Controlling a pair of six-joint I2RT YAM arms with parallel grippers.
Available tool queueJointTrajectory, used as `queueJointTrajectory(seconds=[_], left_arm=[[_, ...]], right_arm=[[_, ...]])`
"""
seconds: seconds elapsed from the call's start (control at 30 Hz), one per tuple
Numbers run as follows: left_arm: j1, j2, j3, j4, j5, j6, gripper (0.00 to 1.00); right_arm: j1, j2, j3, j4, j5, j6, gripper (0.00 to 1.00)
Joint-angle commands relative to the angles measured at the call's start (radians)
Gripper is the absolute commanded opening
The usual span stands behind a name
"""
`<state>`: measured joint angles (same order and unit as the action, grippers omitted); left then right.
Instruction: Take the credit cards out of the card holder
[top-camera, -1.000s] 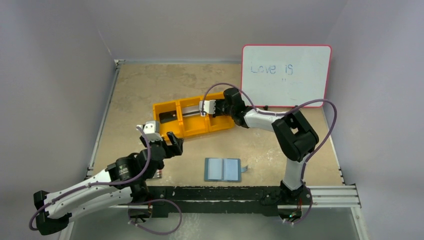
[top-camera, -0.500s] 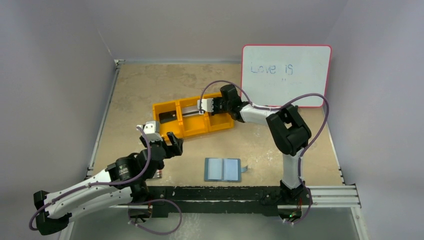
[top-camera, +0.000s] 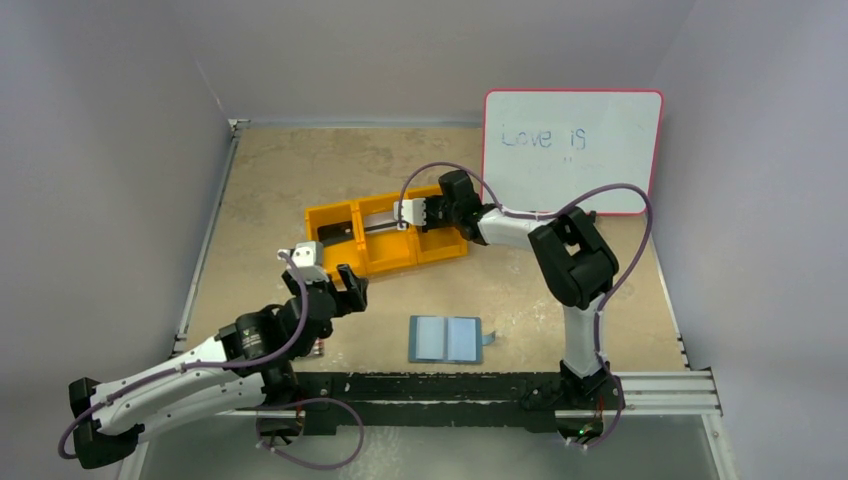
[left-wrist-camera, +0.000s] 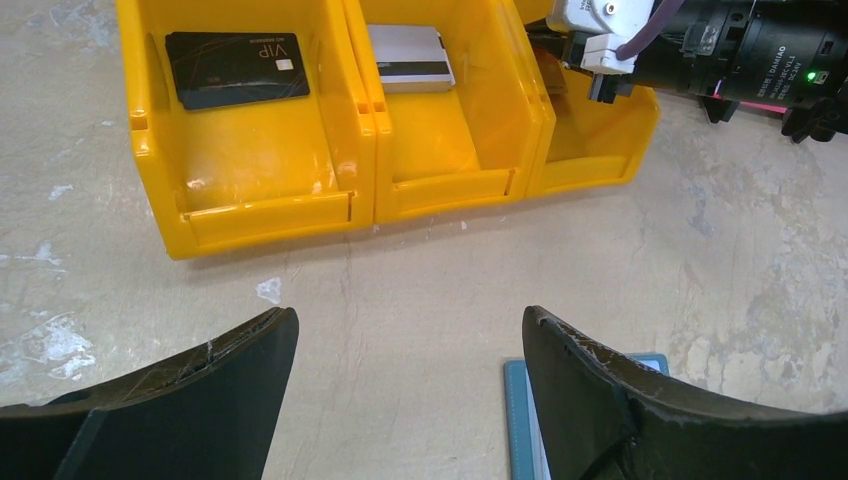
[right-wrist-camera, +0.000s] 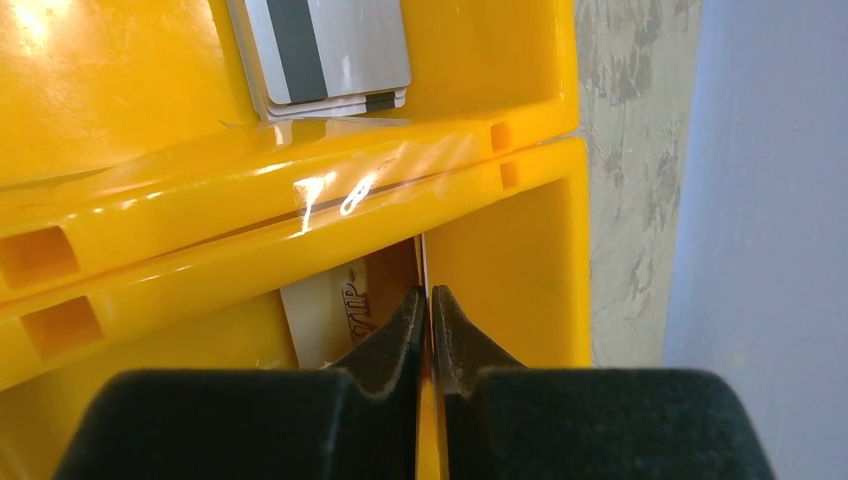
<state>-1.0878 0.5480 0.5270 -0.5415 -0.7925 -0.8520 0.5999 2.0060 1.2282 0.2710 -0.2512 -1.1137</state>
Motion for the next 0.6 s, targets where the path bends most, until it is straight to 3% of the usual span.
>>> queueJointTrajectory(seconds=[0.0, 0.37, 0.5, 0.57], left_arm=[[0.001, 0.006, 0.029, 0.020, -0.006, 0.013, 0.82], [0.001, -0.018, 0.034, 0.006, -0.011, 0.012, 0.82], [0.000, -0.017, 0.030, 0.010, -0.004, 0.013, 0.83], [0.000, -0.007, 0.031, 0.013, 0.003, 0.009, 0.82]], right_arm=[[-0.003, -0.002, 0.015, 0.035, 0.006, -0.030, 0.10], [-0.003, -0.070, 0.025, -0.043, -0.006, -0.019, 0.21], [-0.002, -0.132, 0.028, -0.086, -0.036, 0.010, 0.30], [-0.002, -0.177, 0.023, -0.098, -0.060, 0.042, 0.40]])
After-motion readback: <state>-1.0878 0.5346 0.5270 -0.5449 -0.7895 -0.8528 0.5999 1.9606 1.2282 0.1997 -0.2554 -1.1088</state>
